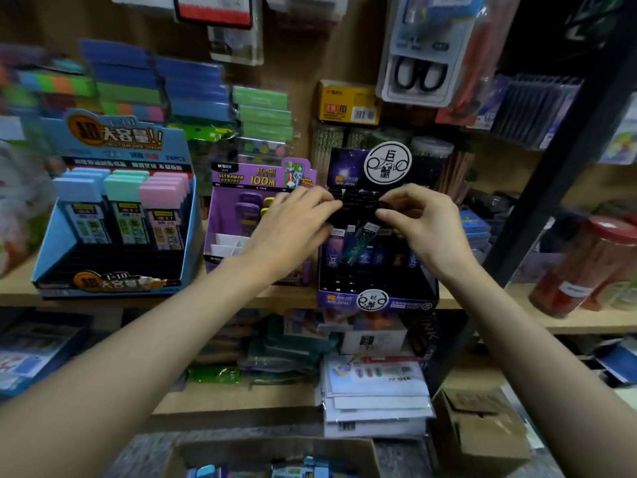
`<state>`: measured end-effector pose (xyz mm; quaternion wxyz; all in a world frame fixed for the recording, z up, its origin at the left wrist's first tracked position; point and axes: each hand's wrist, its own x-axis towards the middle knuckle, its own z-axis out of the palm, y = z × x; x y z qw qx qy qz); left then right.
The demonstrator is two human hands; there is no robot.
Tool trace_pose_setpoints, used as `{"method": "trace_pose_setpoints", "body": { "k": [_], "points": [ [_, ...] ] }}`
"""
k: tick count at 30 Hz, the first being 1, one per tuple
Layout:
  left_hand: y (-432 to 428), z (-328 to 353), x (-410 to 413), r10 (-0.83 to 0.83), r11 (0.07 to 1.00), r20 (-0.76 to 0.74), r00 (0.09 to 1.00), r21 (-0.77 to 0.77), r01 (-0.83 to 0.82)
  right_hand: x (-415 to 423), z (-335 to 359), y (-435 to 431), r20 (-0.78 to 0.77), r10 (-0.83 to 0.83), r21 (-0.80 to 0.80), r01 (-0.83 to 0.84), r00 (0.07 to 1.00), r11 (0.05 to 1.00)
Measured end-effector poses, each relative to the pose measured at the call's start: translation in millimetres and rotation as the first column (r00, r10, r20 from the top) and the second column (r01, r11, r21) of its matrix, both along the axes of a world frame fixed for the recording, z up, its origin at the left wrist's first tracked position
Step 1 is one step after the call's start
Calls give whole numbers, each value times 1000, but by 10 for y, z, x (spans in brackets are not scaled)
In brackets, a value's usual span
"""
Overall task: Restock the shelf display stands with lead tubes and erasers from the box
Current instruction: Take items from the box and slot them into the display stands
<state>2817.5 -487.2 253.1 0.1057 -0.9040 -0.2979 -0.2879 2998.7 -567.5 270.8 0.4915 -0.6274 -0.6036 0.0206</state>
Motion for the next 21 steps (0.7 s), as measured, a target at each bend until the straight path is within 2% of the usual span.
{"method": "trace_pose_setpoints", "body": {
  "k": [5,10,14,21],
  "points": [
    [23,-35,-15,-38,993,105,994,-109,49,9,42,65,-15,75,-41,-76,997,996],
    [-18,-50,124,-19,964,353,935,-242,111,-56,-61,144,108,78,-62,-71,991,996],
    [-30,-97,127,-19,982,356,934,-167,84,-144,-168,219,279,15,-5,-14,960,1000],
    [-107,-46,-8,-23,986,297,955,-152,71,-205,-131,149,441,-64,45,49,895,998]
  ]
}}
